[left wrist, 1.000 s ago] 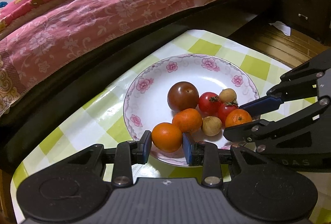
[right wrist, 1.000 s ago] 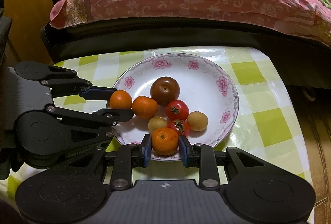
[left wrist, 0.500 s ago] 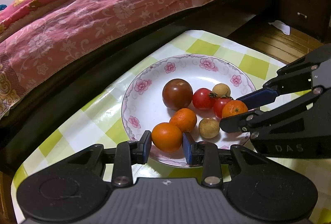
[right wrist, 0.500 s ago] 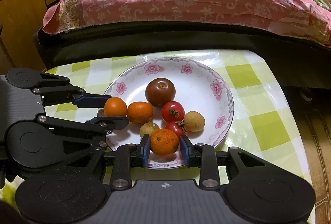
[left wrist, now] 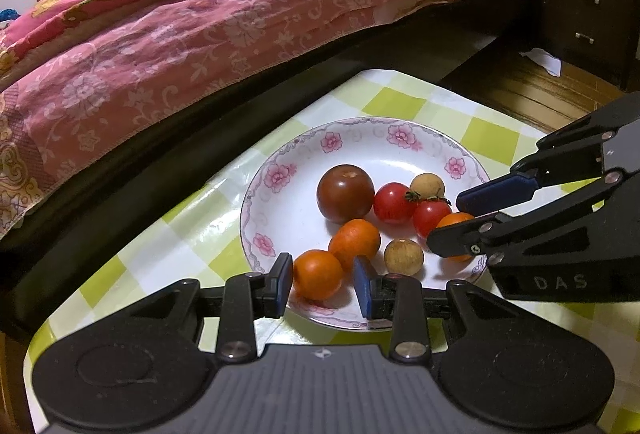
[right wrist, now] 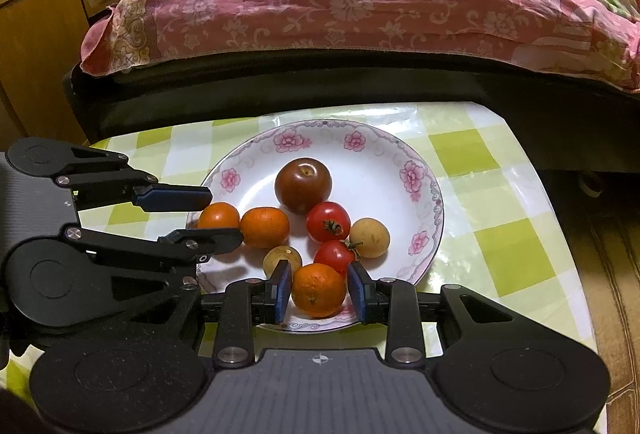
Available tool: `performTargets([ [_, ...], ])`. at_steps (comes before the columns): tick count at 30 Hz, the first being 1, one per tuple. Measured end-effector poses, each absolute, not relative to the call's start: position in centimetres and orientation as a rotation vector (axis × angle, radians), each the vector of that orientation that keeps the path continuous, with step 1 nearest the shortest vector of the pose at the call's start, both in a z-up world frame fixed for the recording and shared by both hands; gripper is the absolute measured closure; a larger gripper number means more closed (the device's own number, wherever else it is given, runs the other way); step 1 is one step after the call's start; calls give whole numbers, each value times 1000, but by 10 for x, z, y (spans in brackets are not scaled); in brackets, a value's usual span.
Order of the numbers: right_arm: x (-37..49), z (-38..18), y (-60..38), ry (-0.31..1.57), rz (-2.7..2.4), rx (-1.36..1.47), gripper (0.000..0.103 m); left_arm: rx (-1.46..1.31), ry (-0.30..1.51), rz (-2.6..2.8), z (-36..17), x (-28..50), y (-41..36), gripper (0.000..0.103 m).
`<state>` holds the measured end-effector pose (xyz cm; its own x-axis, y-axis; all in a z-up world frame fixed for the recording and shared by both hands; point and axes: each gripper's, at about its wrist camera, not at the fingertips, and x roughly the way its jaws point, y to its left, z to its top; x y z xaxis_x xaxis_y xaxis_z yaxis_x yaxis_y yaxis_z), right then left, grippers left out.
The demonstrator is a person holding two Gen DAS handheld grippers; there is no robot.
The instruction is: Organize fruits
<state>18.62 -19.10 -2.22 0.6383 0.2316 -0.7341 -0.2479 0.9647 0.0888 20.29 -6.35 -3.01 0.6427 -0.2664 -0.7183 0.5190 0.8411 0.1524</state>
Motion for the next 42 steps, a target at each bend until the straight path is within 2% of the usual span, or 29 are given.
performTargets([
  [28, 174, -7, -201, 818, 216, 23, 76, 306, 770, -438, -17, 190, -51, 60],
  [30, 172, -5, -198, 819, 225, 25, 76, 298, 778, -436, -18, 190, -50, 55],
  [34, 169, -4, -195, 823, 233, 26, 75, 297, 781, -433, -18, 189, -50, 53],
  [36, 168, -5, -194, 829, 232, 21, 75, 300, 779, -432, -18, 187, -51, 46],
  [42, 167, -6, -195, 845, 222, 31, 75, 289, 785, -419, -17, 185, -49, 38],
])
